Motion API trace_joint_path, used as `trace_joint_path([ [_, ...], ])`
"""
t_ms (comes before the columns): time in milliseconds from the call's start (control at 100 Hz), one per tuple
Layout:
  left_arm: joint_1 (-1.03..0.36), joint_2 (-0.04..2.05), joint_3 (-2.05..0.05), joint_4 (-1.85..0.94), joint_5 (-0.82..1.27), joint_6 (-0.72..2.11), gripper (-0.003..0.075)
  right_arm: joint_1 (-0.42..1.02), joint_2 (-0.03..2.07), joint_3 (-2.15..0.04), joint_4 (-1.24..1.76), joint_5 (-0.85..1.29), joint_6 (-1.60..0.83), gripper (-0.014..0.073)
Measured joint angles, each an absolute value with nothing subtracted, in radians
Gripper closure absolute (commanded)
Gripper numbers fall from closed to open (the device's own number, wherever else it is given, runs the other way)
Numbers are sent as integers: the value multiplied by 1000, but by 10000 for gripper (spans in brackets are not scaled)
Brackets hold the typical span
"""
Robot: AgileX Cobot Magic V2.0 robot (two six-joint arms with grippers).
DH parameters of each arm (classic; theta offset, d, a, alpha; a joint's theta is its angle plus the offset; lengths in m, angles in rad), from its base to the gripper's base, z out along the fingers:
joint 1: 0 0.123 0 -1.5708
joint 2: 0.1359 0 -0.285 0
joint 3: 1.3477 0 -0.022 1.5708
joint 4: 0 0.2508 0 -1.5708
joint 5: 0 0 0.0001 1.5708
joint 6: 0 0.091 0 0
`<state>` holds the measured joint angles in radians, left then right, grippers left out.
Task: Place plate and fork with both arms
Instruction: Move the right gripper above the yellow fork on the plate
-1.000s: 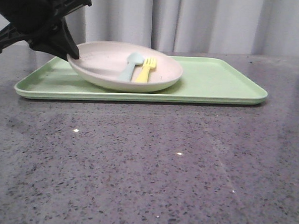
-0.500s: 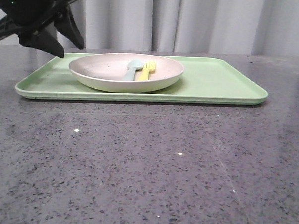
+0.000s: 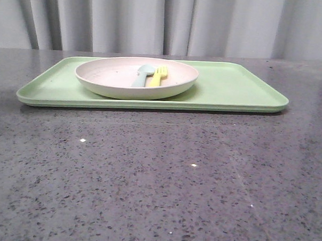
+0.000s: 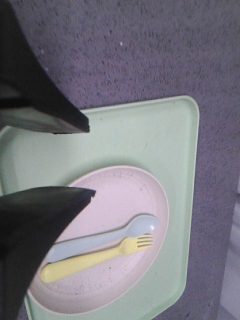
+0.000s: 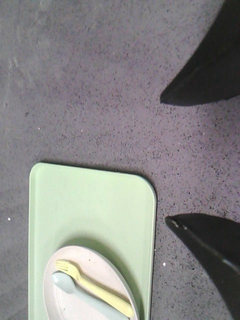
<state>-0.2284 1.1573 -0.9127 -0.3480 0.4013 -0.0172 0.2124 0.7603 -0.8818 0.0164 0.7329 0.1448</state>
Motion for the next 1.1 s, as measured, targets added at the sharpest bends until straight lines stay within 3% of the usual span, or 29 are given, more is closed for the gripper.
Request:
trace_joint_path([
  [570, 53, 587, -718, -178, 659, -17, 472, 395, 1222, -1289, 33, 888, 145, 118],
  [1100, 87, 544, -718, -168, 726, -17, 472, 530, 1697, -1722, 35, 1042, 279, 118],
])
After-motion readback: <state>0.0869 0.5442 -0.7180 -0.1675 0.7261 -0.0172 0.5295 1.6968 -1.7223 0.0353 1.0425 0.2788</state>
